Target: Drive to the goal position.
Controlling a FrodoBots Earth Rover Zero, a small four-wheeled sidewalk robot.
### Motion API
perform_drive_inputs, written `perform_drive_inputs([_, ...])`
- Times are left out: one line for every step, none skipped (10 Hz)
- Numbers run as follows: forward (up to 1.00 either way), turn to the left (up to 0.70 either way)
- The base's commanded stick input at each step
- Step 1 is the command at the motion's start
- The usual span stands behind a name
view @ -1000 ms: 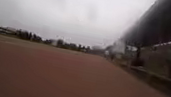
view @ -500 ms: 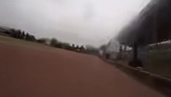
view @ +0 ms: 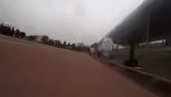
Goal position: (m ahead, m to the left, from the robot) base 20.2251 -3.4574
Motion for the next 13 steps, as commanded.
perform_drive_inputs([1.0, 0.0])
perform_drive_inputs([1.0, 0.0])
perform_drive_inputs([1.0, 0.0])
perform_drive_inputs([1.0, 0.0])
perform_drive_inputs([1.0, 0.0])
perform_drive_inputs([1.0, 0.0])
perform_drive_inputs([1.0, 0.0])
perform_drive_inputs([1.0, 0.0])
perform_drive_inputs([1.0, 0.0])
perform_drive_inputs([1.0, 0.0])
perform_drive_inputs([1.0, 0.0])
perform_drive_inputs([1.0, 0.0])
perform_drive_inputs([1.0, 0.0])
